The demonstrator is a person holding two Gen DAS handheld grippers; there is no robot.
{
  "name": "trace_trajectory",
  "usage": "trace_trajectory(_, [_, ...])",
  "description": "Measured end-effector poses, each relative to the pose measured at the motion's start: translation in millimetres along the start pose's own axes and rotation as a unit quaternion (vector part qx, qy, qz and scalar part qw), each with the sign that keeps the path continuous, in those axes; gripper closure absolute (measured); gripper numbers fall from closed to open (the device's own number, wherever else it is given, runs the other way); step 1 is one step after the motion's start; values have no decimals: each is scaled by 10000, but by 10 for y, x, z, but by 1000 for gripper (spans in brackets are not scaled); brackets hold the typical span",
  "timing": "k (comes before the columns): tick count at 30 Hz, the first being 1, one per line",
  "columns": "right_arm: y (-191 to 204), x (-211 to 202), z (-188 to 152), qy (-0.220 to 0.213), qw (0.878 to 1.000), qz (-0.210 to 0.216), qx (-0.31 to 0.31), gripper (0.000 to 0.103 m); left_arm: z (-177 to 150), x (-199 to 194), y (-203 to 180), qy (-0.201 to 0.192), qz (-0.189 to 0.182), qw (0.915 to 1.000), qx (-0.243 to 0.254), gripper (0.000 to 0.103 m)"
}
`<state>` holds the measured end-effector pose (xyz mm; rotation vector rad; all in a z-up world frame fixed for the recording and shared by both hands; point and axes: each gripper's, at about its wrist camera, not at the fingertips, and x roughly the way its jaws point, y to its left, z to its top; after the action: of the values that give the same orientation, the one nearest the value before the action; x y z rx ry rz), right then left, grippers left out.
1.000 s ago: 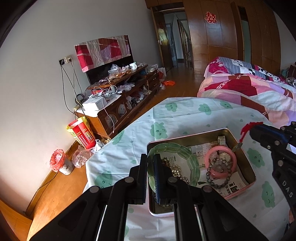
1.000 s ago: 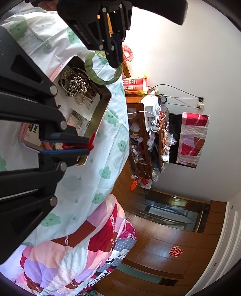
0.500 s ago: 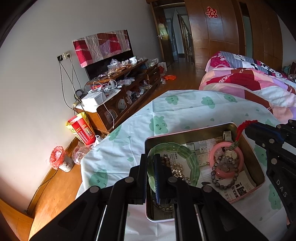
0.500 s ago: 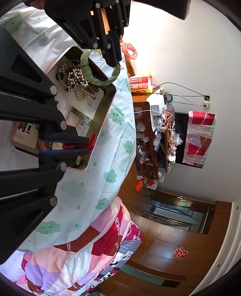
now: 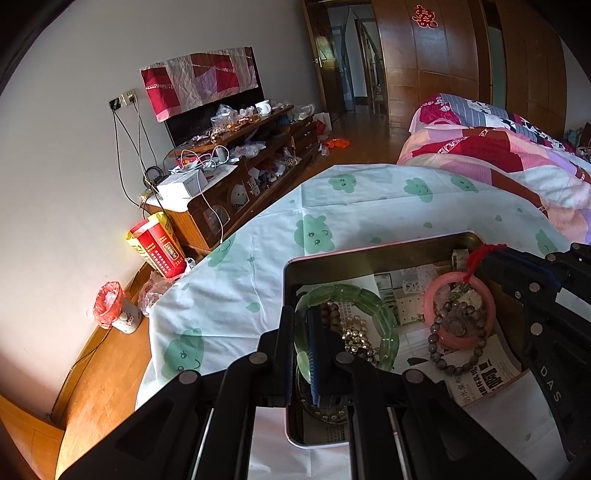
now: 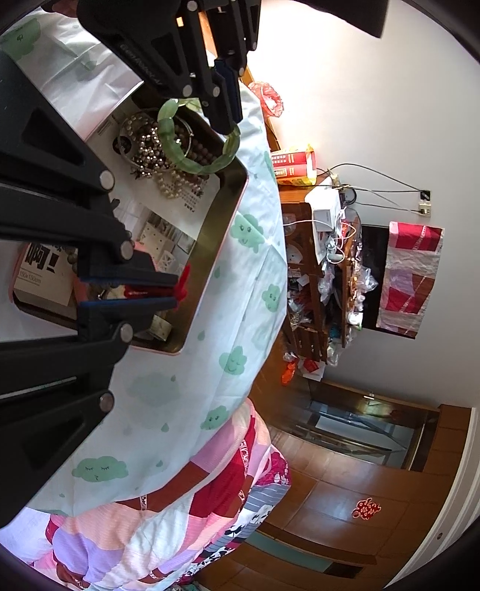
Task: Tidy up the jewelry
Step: 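Carry the jade bangle and coin charm in both tools over the tin, then open both tools to drop the jade bangle and coin charm into the tin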
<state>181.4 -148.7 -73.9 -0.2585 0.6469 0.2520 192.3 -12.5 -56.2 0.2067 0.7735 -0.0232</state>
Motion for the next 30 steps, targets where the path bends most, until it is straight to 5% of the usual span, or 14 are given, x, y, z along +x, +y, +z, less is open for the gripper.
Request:
trace_trajectory(23, [52, 93, -12, 96, 9999, 0, -27, 96, -66, 77, 47, 42, -158, 9998, -109, 93])
trace_trajectory(25, [63, 117, -20, 128, 9999, 28, -8, 93, -67, 38, 42, 10, -234, 9996, -144, 78])
trace_trajectory(26, [75, 138, -28, 172, 9998, 65, -26, 82, -71, 6, 40, -47, -185, 9997, -151, 69])
trace_trajectory(27, [89, 147, -46, 185, 9998, 55, -55, 58, -77, -28, 51, -102, -142, 9997, -169, 43])
trace_trajectory(28, [98, 133, -62, 130, 9999, 11, -63, 46, -87, -96, 67, -237, -40, 9995, -219, 21])
trace_trajectory(29, [96, 108, -79, 57, 10000, -49, -53, 32, -99, -158, 83, -384, 29, 9989, -260, 17])
trace_trajectory(30, [84, 67, -101, -44, 9999, -132, -25, 31, -105, -206, 101, -478, 9, 9985, -278, 17])
